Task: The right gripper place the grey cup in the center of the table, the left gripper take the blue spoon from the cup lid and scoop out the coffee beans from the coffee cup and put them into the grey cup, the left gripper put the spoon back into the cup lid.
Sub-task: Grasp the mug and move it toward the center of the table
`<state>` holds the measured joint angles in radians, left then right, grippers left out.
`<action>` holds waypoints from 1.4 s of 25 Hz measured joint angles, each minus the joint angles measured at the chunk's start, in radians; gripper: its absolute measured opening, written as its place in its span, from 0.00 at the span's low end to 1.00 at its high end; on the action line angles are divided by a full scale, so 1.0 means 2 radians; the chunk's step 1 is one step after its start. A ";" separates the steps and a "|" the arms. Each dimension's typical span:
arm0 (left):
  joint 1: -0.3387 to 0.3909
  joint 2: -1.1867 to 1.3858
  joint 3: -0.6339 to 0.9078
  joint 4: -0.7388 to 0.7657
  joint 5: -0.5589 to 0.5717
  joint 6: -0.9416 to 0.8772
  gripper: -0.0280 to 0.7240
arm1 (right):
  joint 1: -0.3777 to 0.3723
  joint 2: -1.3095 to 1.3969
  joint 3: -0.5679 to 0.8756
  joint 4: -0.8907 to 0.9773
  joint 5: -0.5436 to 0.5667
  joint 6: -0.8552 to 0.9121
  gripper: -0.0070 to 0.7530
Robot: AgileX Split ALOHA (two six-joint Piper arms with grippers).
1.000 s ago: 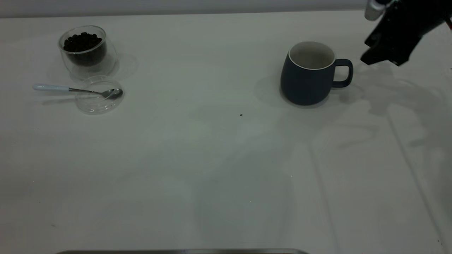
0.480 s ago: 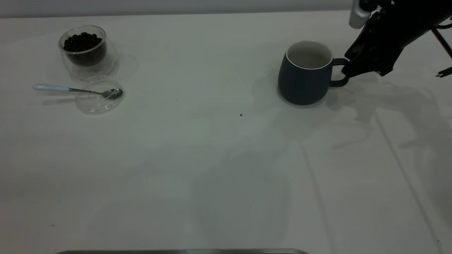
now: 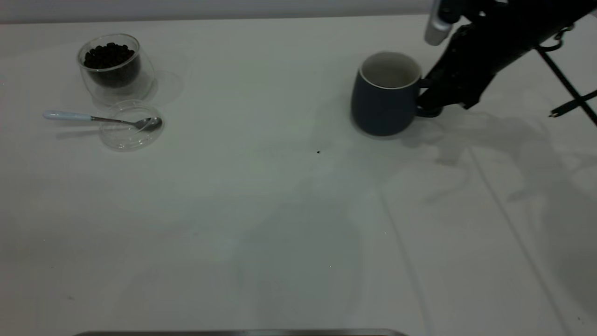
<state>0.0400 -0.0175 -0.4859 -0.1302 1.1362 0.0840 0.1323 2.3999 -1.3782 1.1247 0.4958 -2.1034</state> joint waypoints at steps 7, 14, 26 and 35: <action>0.000 0.000 0.000 0.000 0.000 0.000 0.81 | 0.042 0.001 -0.002 0.019 -0.014 0.000 0.49; 0.000 0.000 0.000 0.000 0.000 0.000 0.81 | 0.073 0.024 -0.048 0.022 -0.014 0.000 0.49; 0.000 0.000 0.000 0.000 0.000 0.000 0.81 | 0.127 0.046 -0.079 0.049 -0.001 0.000 0.49; 0.000 0.000 0.000 0.000 0.000 0.000 0.81 | 0.138 0.046 -0.079 0.106 -0.001 0.000 0.49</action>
<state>0.0400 -0.0175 -0.4859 -0.1302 1.1362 0.0840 0.4074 2.4921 -1.5366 1.3376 0.4930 -2.1034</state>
